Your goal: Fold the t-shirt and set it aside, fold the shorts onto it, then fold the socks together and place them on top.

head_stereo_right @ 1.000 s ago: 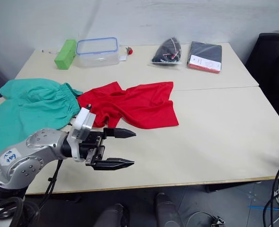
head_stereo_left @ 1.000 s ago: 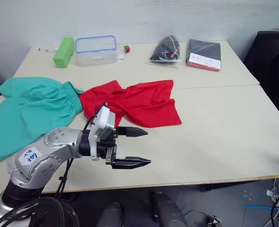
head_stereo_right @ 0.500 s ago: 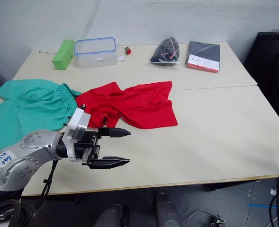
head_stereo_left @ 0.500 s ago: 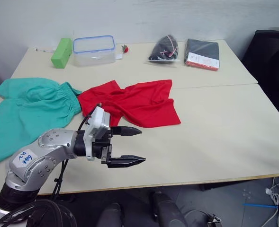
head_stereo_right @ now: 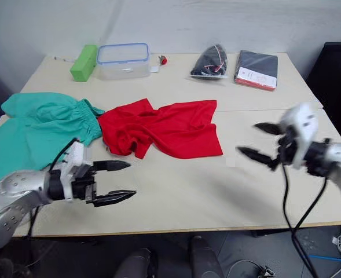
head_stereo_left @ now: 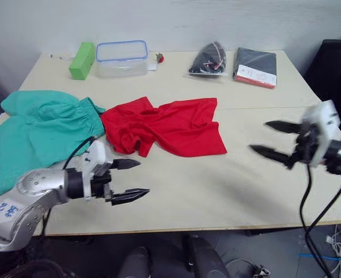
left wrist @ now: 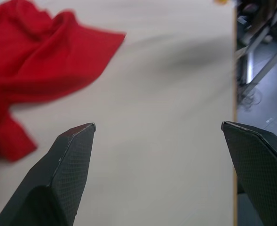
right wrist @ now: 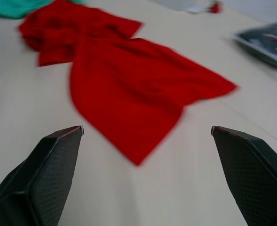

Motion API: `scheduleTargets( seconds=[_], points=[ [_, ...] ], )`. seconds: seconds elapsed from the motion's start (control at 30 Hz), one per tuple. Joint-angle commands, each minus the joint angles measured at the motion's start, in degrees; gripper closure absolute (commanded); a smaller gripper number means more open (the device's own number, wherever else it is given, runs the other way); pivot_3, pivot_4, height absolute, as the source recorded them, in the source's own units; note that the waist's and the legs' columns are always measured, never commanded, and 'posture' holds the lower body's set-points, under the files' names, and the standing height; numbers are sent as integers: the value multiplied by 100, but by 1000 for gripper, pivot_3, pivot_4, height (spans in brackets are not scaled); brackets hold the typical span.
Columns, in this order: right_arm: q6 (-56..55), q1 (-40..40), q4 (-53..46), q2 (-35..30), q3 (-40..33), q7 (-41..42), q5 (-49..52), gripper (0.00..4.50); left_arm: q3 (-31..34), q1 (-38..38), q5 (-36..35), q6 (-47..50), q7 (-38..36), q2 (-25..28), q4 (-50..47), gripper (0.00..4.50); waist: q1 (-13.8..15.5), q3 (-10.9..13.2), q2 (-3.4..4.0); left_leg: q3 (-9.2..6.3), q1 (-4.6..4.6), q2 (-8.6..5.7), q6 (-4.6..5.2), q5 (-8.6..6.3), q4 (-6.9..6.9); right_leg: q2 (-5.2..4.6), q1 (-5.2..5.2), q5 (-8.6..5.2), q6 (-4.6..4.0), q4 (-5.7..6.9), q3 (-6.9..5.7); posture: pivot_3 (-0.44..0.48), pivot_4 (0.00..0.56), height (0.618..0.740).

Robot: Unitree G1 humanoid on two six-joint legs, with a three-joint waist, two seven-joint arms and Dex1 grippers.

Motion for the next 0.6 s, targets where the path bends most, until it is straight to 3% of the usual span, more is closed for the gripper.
scheduleTargets(
  seconds=[0.03,0.23,0.43,0.6],
  points=[
    [-465,-117,-43,28,315,281,-316,38,342,289,341,-183,155,108,-168,0,30,0,0,-1,-3,-2,5,-5,-1,-14,0,0,0,-6,-14,0,150,740],
    [-1271,-320,496,218,1064,384,-1235,38,-180,-151,1156,-365,920,-335,106,0,167,0,0,-18,-12,-15,18,-15,1,-49,9,0,0,-37,-60,0,150,740],
    [-1759,-628,1175,436,1520,352,-1934,38,-1127,-1122,1845,-612,824,-587,687,0,161,-1,0,-35,-21,-18,15,-15,1,-52,10,2,-1,-41,-92,0,150,740],
    [-1868,-1048,1730,733,1706,246,-2295,38,-1893,-2354,2594,-875,763,-916,1973,0,148,-1,1,-35,-24,-18,11,-15,8,-48,6,3,0,-31,-132,0,150,740]
  ],
)
